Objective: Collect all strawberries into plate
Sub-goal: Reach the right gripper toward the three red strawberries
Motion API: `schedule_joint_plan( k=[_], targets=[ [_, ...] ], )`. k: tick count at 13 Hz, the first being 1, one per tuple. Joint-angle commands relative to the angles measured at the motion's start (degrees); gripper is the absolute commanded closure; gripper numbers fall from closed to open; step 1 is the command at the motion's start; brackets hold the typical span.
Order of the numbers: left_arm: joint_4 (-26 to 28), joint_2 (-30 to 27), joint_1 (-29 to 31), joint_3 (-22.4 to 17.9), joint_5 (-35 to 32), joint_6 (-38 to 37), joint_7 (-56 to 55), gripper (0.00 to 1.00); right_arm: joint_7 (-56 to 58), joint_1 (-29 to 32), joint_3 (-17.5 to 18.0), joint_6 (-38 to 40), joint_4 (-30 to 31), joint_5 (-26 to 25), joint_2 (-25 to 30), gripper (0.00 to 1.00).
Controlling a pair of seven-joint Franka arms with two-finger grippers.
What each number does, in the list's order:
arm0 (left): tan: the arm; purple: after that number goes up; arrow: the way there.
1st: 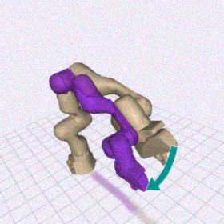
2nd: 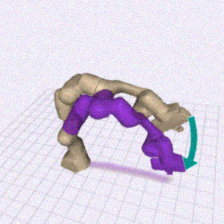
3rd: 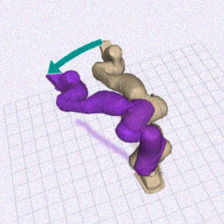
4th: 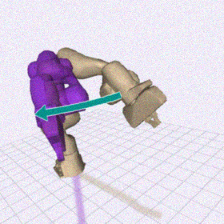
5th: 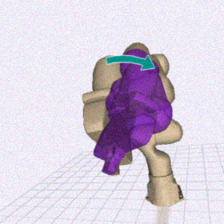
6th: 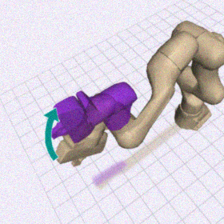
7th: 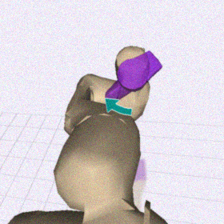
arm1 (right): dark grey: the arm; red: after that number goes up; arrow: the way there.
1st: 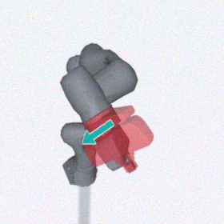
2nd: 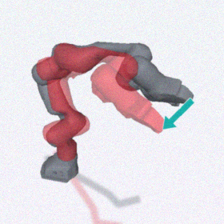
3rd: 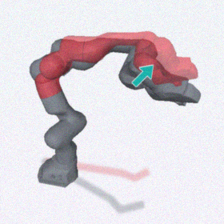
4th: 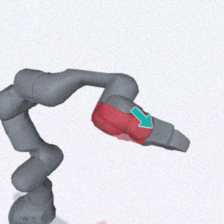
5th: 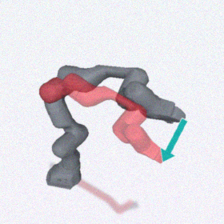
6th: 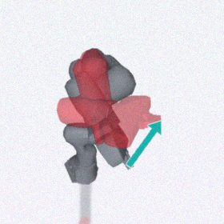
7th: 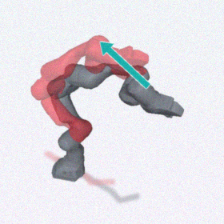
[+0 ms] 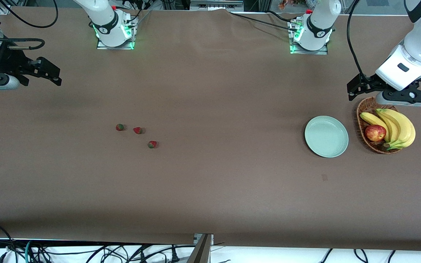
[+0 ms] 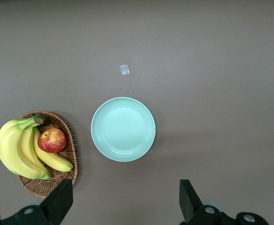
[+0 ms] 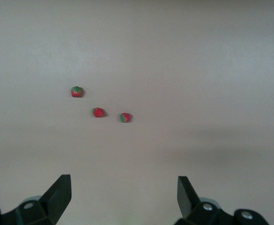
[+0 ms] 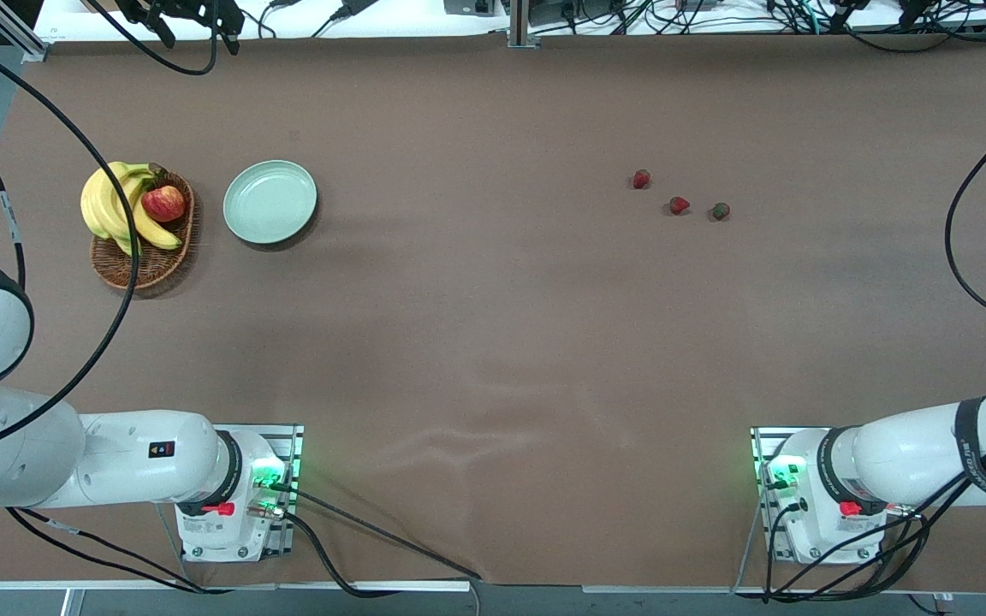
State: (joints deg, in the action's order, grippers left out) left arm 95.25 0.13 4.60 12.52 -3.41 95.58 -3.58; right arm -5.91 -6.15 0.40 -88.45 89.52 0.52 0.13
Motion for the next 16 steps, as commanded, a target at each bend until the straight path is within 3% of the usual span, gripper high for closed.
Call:
schedule_joint_plan(
  k=[1, 8, 10, 13, 16],
  targets=[
    [-1.7, 0.6, 0.2, 0.0, 1.3, -1.6, 1.0, 0.00, -0.1, 0.3, 0.2, 1.2, -0.8, -0.4, 0.3, 0.00],
    [-1.7, 0.7, 0.1, 0.0, 1.3, -1.6, 1.0, 0.00, 0.6, 0.3, 0.3, 2.8, -0.4, -0.5, 0.1, 0.00],
    [-1.7, 0.7, 0.1, 0.0, 1.3, -1.5, 1.0, 0.00, 0.6, 0.2, 0.4, 1.4, 3.2, -0.5, 0.2, 0.00],
    [-1.7, 0.7, 0.1, 0.0, 1.3, -1.6, 1.1, 0.00, 0.6, -0.2, 0.8, -11.4, 14.9, -0.4, -0.1, 0.00],
    [-1.7, 0.7, 0.1, 0.0, 1.3, -1.7, 1.2, 0.00, 0.5, -0.3, 0.9, -32.2, 29.4, -0.4, -3.9, 0.00]
  ],
)
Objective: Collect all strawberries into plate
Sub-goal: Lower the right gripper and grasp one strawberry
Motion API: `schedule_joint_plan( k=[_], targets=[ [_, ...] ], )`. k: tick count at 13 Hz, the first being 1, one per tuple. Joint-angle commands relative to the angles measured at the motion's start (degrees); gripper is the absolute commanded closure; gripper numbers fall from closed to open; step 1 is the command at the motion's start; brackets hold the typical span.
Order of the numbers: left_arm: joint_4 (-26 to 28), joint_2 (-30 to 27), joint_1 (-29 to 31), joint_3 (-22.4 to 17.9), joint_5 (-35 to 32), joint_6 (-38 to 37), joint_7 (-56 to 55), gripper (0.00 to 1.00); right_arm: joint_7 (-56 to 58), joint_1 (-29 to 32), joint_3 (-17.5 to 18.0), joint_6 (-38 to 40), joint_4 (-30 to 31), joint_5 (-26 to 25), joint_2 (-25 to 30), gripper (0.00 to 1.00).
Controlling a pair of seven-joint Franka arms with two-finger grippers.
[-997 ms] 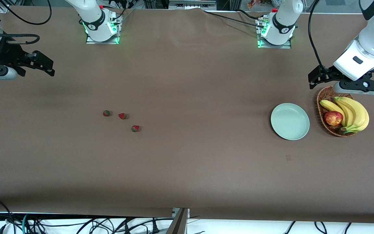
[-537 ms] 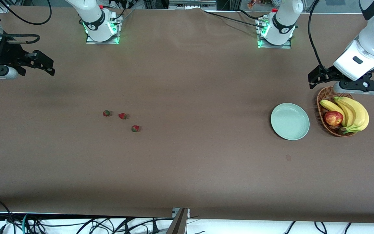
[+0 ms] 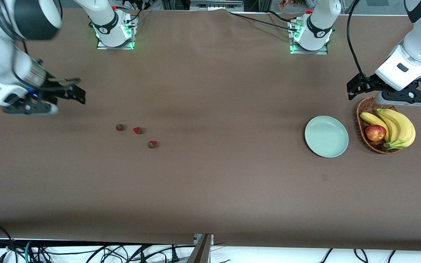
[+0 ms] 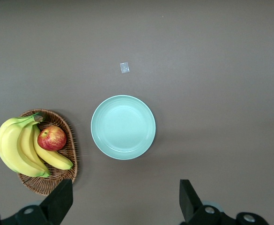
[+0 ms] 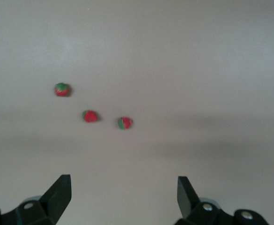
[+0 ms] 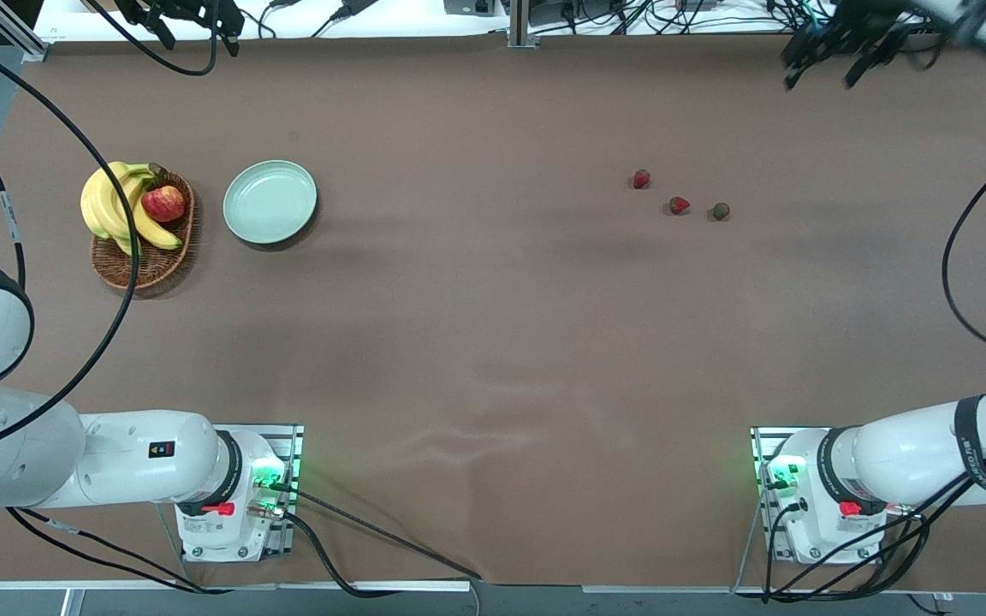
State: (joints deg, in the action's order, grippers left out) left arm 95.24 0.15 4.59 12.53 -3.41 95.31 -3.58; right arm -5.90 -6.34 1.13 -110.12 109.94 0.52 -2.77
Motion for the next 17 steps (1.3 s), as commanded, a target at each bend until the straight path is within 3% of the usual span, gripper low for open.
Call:
schedule_joint_plan(
  k=[1, 9, 14, 17],
  targets=[
    [-1.7, 0.6, 0.1, 0.0, 1.3, -1.4, 1.2, 0.00, 0.4, -0.1, 0.2, -15.8, 11.0, -0.4, -4.0, 0.00],
    [-1.7, 0.7, 0.2, 0.0, 1.4, -1.4, 1.2, 0.00, -0.5, -0.1, 1.1, -33.2, 11.4, 0.1, -21.6, 0.01],
    [-1.7, 0.7, 0.2, 0.0, 1.4, -1.4, 1.2, 0.00, -1.9, -0.1, 1.9, -33.9, 14.5, 0.4, -21.9, 0.09],
    [-1.7, 0.8, 0.2, 0.0, 1.4, -1.4, 1.2, 0.00, -1.9, -0.1, 2.1, -34.0, 15.5, 0.4, -21.7, 0.27]
  ],
)
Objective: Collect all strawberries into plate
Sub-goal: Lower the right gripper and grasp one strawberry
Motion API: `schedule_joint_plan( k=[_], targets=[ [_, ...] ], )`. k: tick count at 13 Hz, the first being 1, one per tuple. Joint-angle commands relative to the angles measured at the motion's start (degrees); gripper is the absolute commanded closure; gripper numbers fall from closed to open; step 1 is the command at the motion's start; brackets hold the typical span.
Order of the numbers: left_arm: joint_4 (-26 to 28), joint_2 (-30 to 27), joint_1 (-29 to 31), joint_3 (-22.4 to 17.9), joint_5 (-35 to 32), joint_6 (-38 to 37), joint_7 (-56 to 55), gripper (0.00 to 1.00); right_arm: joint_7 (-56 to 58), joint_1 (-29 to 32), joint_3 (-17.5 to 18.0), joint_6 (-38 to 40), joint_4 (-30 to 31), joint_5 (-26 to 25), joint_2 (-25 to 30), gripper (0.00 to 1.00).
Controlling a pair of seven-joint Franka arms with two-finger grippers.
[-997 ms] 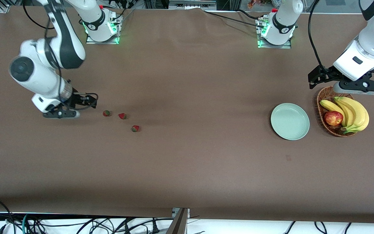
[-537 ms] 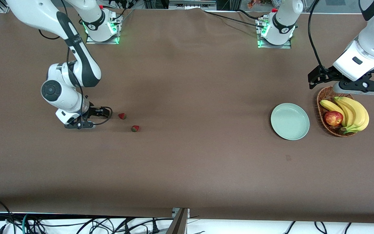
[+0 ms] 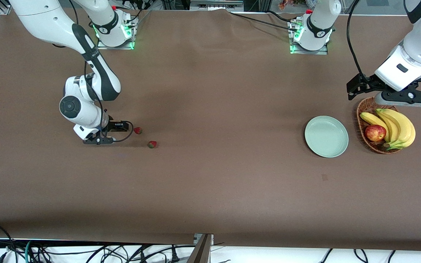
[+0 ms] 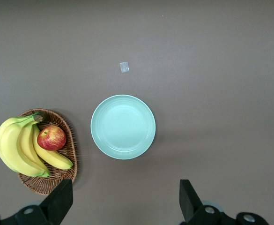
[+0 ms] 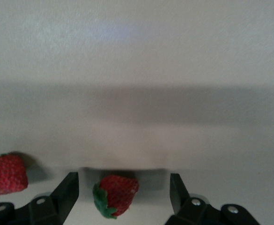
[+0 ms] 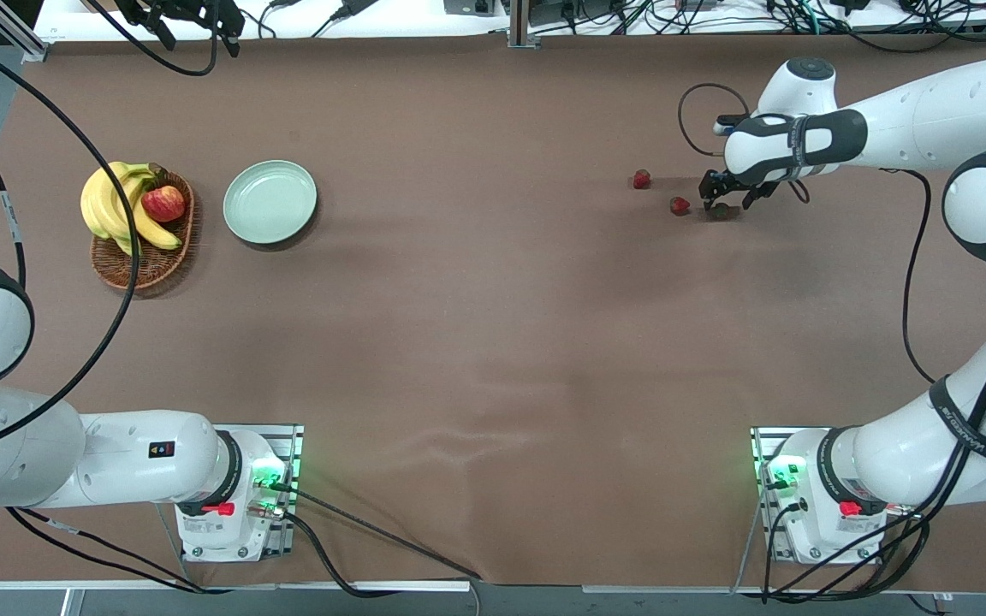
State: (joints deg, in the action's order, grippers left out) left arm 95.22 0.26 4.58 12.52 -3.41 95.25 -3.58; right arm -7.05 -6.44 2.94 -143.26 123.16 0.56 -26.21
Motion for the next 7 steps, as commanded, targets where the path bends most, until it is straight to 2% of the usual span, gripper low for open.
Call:
schedule_joint_plan(
  k=[1, 3, 5, 6, 7],
  targets=[
    [-1.7, 0.6, 0.3, 0.0, 1.4, -1.4, 1.2, 0.00, -0.8, 0.0, 0.3, -0.9, 2.5, 0.4, 1.8, 0.34],
    [-1.7, 0.6, 0.3, 0.0, 1.4, -1.4, 1.2, 0.00, -0.8, 0.0, 0.3, -0.7, 3.0, 0.3, 2.2, 0.56],
    [-1.7, 0.7, 0.3, 0.0, 1.4, -1.4, 1.2, 0.00, -0.7, 0.0, 0.3, -0.2, 2.9, 0.4, 3.1, 0.82],
    [-1.7, 0.6, 0.3, 0.0, 1.4, -1.4, 1.2, 0.00, -0.5, 0.0, 0.3, 0.6, 2.5, 0.3, 3.7, 0.92],
    [-1.7, 0.6, 0.3, 0.0, 1.4, -1.4, 1.2, 0.00, -0.5, 0.0, 0.3, 2.7, 1.3, 0.3, 4.2, 0.93]
  ],
)
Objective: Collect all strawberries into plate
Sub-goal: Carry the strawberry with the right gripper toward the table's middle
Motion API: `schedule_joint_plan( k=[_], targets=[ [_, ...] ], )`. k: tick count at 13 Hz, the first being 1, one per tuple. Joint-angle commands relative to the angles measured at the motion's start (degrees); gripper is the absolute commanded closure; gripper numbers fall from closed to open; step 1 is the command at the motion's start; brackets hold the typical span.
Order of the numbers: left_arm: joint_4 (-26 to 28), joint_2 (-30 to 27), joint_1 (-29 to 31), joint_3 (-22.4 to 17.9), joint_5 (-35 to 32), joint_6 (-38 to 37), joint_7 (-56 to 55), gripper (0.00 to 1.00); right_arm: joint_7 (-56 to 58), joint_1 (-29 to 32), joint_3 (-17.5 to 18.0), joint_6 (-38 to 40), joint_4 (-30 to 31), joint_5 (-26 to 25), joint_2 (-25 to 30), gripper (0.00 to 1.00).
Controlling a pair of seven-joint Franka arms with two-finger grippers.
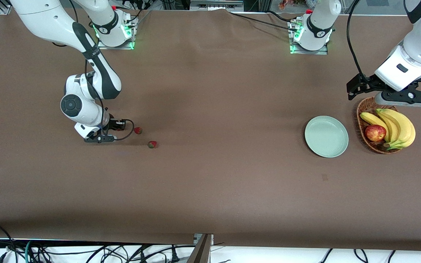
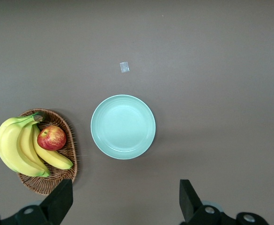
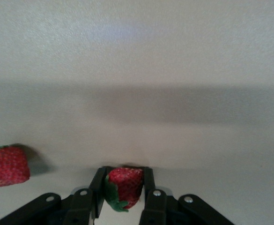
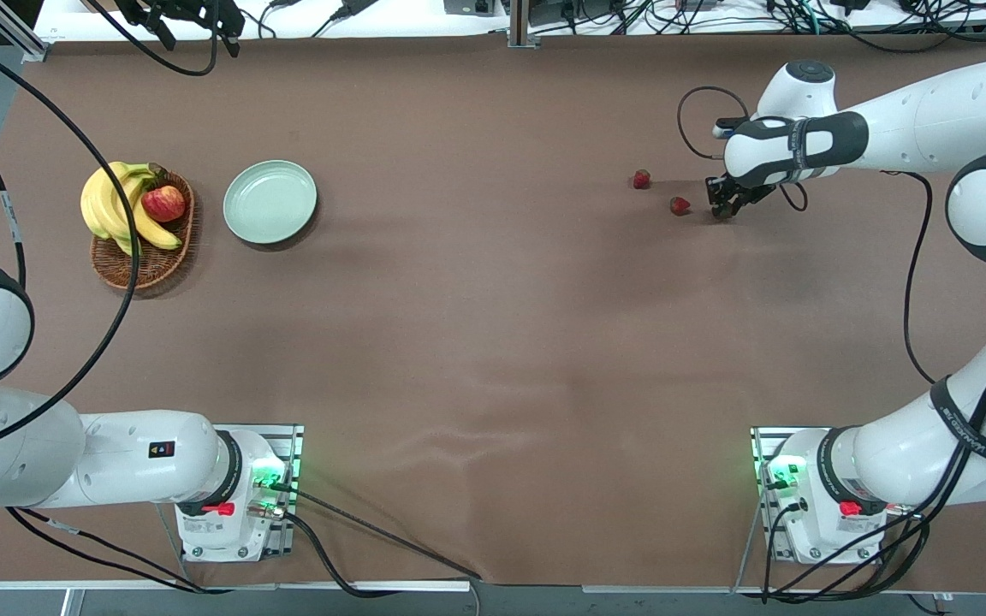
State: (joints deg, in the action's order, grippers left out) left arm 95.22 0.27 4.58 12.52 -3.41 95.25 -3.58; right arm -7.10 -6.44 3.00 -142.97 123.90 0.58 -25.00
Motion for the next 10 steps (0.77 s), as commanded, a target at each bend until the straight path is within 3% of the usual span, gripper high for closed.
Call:
schedule_joint_plan(
  k=[1, 4, 6, 10],
  targets=[
    [-1.7, 0.6, 0.3, 0.0, 1.4, -1.4, 1.2, 0.00, -0.5, 0.0, 0.4, 5.7, -1.7, 0.3, 3.2, 0.93],
    [-1.7, 0.7, 0.3, 0.0, 1.4, -1.4, 1.2, 0.00, -4.3, -1.8, 1.7, 17.6, -12.9, 0.3, 2.7, 0.93],
    [-1.7, 0.6, 0.3, 0.0, 1.4, -1.4, 1.2, 0.00, -12.7, -7.2, 1.8, 22.4, -20.2, 0.3, 0.7, 0.93],
    [-1.7, 0.6, 0.3, 0.0, 1.4, -1.4, 1.2, 0.00, -33.6, -19.9, 1.8, 22.9, -36.6, 5.1, -10.8, 0.92]
  ],
)
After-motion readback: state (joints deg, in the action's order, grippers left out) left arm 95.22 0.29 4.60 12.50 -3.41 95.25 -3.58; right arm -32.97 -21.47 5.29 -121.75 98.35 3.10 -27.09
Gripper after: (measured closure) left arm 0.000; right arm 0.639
